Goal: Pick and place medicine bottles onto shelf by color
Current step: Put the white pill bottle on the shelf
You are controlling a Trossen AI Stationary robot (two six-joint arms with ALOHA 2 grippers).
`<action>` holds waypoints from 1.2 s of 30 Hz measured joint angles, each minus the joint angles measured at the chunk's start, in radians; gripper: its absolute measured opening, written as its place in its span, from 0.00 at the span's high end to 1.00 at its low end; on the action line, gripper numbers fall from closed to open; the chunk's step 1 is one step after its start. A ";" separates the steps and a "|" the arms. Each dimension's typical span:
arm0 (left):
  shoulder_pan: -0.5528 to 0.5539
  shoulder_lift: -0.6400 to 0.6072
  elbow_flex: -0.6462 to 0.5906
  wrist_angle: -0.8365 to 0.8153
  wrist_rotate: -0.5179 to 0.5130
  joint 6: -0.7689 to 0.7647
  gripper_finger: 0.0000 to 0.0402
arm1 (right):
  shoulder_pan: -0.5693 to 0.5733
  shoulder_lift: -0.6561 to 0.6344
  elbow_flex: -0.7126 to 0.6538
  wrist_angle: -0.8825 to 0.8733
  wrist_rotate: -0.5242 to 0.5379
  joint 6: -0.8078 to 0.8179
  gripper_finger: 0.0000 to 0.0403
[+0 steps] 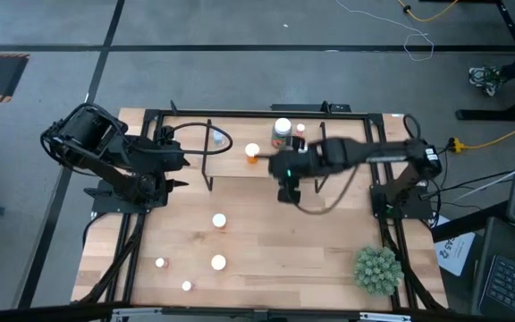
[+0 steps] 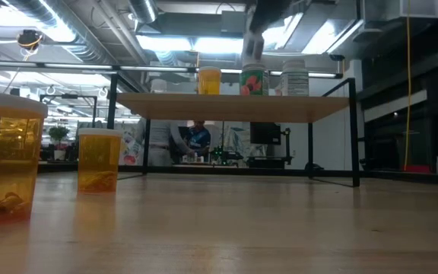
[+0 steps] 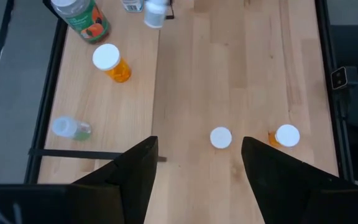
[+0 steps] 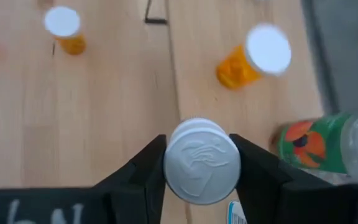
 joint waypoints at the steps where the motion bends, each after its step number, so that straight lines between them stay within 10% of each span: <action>1: 0.000 0.000 0.000 0.000 0.000 0.000 0.43 | -0.033 0.000 0.000 -0.012 -0.033 0.011 0.62; 10: 0.000 0.000 0.000 0.000 0.000 -0.001 0.43 | -0.215 0.016 -0.012 -0.053 -0.245 0.015 0.62; 27: 0.000 0.000 0.000 0.001 0.000 -0.001 0.43 | -0.269 0.074 -0.013 -0.061 -0.264 -0.037 0.62; 36: 0.000 0.000 0.000 0.001 0.000 -0.001 0.43 | -0.269 0.071 -0.012 -0.017 -0.264 -0.038 0.31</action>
